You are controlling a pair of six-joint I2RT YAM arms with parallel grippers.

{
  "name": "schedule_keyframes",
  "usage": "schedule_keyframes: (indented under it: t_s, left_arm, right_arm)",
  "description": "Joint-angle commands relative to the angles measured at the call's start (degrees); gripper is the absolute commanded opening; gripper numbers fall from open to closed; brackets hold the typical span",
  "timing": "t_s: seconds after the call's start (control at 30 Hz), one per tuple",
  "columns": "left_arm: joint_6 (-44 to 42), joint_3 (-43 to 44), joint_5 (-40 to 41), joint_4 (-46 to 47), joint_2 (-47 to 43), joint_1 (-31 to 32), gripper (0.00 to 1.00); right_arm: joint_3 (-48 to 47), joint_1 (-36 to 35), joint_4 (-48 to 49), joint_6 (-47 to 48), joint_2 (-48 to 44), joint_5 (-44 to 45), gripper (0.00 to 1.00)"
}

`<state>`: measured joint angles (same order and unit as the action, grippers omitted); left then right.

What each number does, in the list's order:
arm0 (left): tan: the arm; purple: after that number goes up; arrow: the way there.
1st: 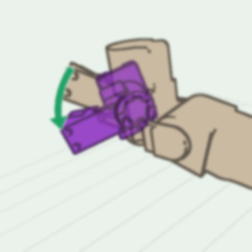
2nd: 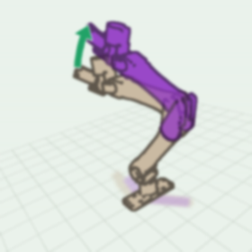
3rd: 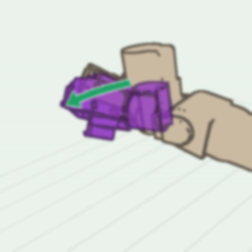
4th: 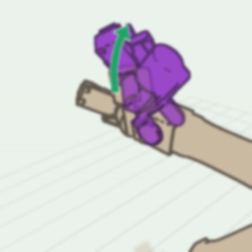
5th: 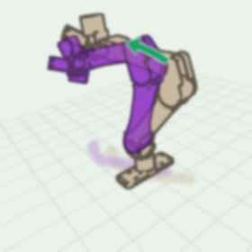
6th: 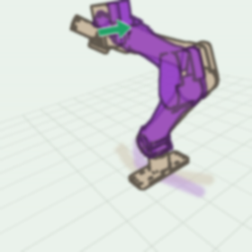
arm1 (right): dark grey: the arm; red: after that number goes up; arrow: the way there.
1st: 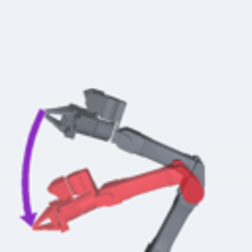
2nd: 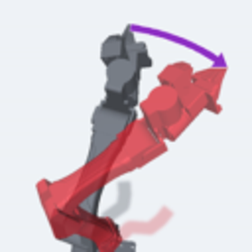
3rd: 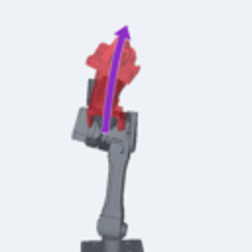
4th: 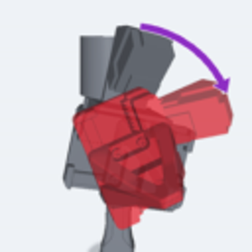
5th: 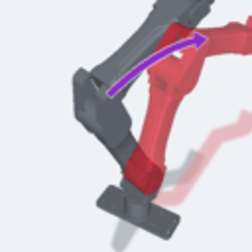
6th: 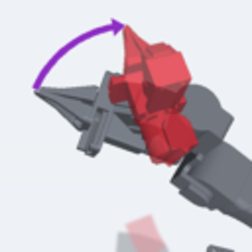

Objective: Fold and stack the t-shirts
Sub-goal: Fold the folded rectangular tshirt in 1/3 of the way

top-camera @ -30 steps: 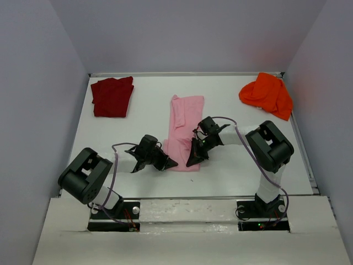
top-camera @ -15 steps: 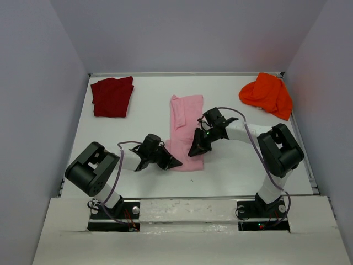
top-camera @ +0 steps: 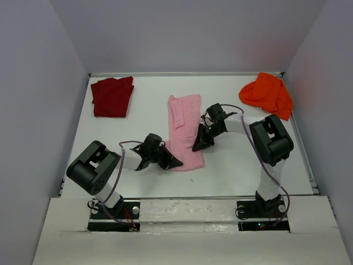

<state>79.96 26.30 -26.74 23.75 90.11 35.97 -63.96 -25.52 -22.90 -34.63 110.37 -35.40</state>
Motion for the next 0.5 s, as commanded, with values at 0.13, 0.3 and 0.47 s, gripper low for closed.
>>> schedule_keyframes:
  t_s: [0.13, 0.3, 0.47]
  left_arm:
    - [-0.6, -0.46, -0.42, -3.53, -1.77, 0.77, 0.0]
    - [-0.95, -0.73, -0.07, -4.58, -3.09, 0.77, 0.0]
    - [-1.74, 0.58, -0.33, -5.2, -2.22, 0.69, 0.0]
  right_arm:
    - [-14.86, 3.8, -1.18, 4.13, 8.54, 2.18, 0.12]
    - [-23.11, 7.41, -7.4, 7.9, 9.69, 3.4, 0.12]
    - [-24.37, 9.69, -10.59, 8.62, 8.38, 2.27, 0.12]
